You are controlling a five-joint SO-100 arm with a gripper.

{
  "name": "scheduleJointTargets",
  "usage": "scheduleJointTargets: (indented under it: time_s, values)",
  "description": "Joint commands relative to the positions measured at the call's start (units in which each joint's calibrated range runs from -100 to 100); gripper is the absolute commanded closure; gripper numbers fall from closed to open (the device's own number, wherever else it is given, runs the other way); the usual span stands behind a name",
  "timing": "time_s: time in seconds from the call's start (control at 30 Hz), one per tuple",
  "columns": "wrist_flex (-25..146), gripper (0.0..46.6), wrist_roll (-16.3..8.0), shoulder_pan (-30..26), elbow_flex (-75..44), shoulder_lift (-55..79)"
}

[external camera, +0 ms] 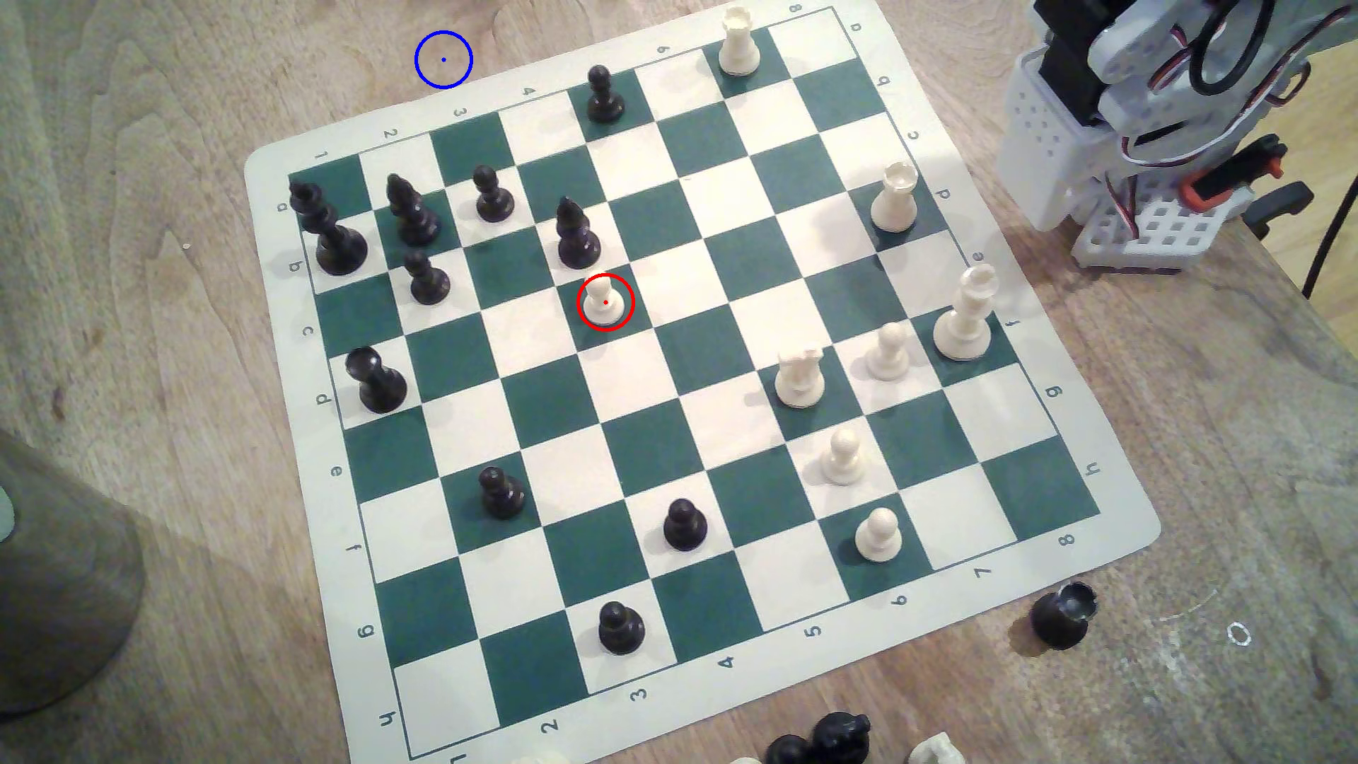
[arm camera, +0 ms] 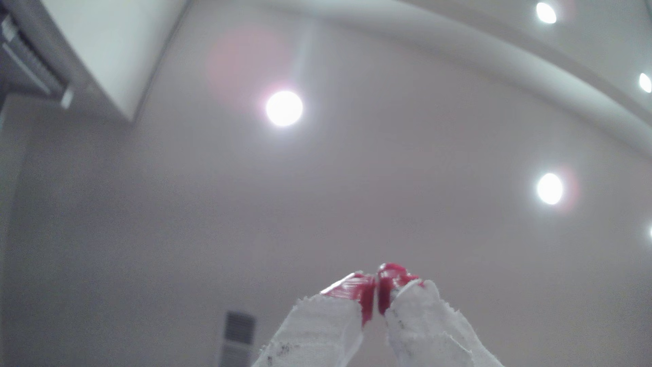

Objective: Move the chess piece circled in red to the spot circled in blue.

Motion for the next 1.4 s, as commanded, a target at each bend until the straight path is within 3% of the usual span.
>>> scheduleJointTargets:
  time_s: [0.0, 0.2, 0.83, 1.1, 1.17, 1.23, 1.3, 1.37]
  values:
    - [-0.5, 46.5, -0.1, 0.8, 0.8, -0.4]
    - [9.6, 46.5, -0.1, 0.1, -1.8, -0.4]
    - [92.0, 46.5, -0.5, -1.0, -30.4, -0.3]
    - [108.5, 46.5, -0.5, -0.3, -30.1, -0.3]
    - [117.5, 45.6, -2.8, 0.1, -30.7, -0.3]
    - [118.9, 41.1, -3.0, 0.1, -30.0, -0.3]
    - [126.4, 46.4, -3.3, 0.4, -32.5, 2.3]
    - [134.4, 46.4, -5.8, 0.2, -38.2, 6.9]
